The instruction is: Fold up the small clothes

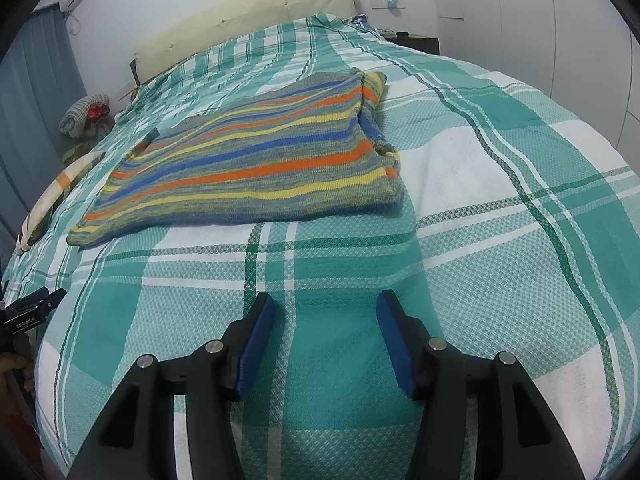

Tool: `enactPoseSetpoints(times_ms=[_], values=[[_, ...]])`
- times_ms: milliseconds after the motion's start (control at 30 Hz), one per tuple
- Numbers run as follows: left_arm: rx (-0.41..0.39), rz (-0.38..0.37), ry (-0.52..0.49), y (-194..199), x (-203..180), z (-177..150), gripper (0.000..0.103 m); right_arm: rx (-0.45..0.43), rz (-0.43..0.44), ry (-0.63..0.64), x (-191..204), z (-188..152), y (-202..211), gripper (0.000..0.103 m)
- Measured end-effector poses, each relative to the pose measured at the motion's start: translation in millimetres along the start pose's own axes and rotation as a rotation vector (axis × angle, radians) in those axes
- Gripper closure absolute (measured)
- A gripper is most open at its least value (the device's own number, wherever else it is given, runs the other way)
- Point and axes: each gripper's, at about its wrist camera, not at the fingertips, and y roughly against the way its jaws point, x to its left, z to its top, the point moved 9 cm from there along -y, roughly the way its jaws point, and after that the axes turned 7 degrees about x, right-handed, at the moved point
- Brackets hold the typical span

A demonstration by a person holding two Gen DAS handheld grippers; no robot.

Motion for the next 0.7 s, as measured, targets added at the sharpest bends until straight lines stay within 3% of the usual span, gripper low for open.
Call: enactPoseSetpoints(times_ms=[500, 600, 667, 700], values=[[-0.001, 0.000, 0.000, -0.3, -0.6, 0.0, 0.001, 0.000, 0.004, 0.004, 1.4, -0.8, 0.2, 0.046], [-0.002, -0.001, 0.000, -1.2, 0.2, 0.4, 0.001, 0.010, 0.017, 0.006, 5.1, -1.0, 0.2, 0.036], [-0.002, -0.001, -0.001, -0.8, -0.4, 0.2, 0.001, 0.061, 0.036, 0.039, 12.7, 0.3, -0.9, 0.023], [-0.004, -0.001, -0.001, -0.7, -0.5, 0.3, 0.001, 0.099, 0.034, 0.070, 17.0, 2.2, -1.1, 0.023]])
